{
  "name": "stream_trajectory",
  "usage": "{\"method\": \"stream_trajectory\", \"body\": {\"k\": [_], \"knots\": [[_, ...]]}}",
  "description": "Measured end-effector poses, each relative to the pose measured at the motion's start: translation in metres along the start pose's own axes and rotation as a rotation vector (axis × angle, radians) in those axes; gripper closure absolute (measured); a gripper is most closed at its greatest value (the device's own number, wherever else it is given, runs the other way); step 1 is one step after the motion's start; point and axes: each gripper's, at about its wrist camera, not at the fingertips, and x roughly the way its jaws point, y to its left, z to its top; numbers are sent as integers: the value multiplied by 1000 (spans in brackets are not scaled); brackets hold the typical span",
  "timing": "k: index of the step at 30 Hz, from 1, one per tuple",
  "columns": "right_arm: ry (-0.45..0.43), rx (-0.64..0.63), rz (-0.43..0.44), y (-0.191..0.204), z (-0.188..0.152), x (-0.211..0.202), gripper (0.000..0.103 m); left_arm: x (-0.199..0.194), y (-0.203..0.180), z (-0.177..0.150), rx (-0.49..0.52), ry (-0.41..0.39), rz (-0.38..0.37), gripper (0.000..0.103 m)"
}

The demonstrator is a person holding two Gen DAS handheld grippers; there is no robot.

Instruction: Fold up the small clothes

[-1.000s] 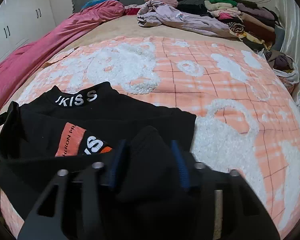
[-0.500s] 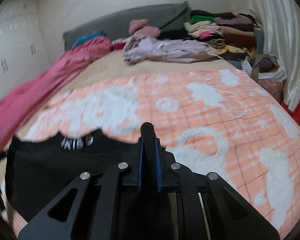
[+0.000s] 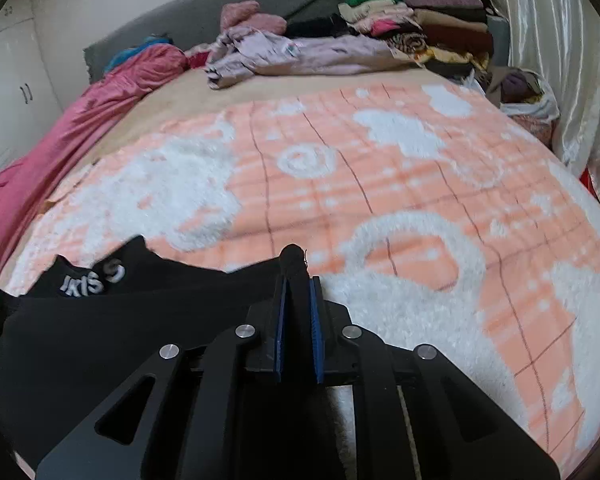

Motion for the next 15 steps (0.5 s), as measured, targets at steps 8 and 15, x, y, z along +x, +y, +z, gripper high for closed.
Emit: {"method": "stream_trajectory", "body": {"k": [8, 15], "knots": [[-5, 14, 0, -4, -2, -4, 75, -10, 5, -1, -14, -15, 28, 72], [-40, -3, -3, -5, -6, -24, 62, -23, 4, 0, -8, -23, 53, 66]]}}
